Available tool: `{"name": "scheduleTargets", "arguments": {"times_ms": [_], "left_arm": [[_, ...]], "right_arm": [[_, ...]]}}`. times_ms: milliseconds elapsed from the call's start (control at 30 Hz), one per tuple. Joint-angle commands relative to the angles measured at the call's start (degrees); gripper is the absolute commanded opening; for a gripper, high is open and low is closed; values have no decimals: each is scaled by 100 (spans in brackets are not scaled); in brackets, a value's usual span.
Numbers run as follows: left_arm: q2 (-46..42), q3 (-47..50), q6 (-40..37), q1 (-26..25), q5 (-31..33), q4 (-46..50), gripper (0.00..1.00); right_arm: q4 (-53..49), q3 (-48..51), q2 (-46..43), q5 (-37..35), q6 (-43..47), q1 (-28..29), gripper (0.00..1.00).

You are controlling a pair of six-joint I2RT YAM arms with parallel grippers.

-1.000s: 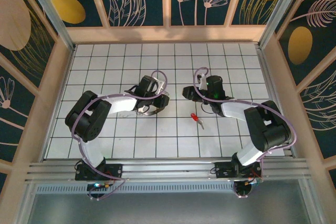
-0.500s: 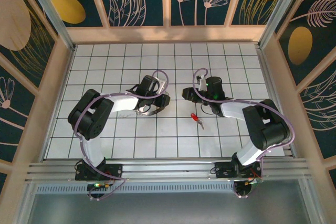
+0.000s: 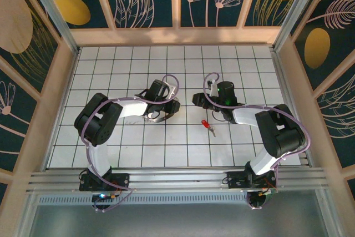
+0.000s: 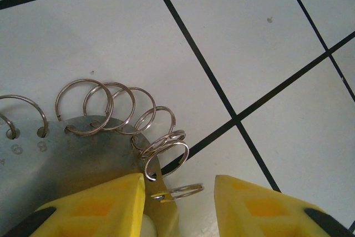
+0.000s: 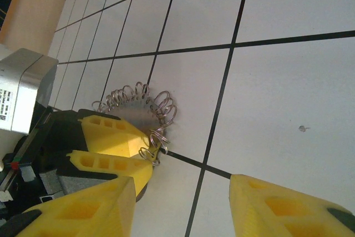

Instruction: Put the keys on the keyring

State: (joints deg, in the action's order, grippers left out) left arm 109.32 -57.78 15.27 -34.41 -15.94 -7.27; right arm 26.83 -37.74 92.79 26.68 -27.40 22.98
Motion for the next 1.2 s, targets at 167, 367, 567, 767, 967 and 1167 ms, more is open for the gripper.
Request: {"name": "scheduleTargets", "arguments": {"times_ms": [167,367,567,767,967,1167], "left_arm": [[-12,-80,50,-32,-78,-29,32],[36,-60,49,-37,-43,-37,30],[55,-36,35,-36,121,-29,27],[-78,90,37,-44,364,-63,26],[-114,119,-33,-47,478,-42,27],[-95,100,-68,-65,560,-20,27]], "right_arm": [[191,82,3,39,13,30,47],[217,91,-3,48,-28,30,47],[235,91,-5,48,-53,32,45],[253,82,7,48,-73,35,44],[303,66,62,65,-108,31,43],[331,56,89,75,-134,33,43]]}}
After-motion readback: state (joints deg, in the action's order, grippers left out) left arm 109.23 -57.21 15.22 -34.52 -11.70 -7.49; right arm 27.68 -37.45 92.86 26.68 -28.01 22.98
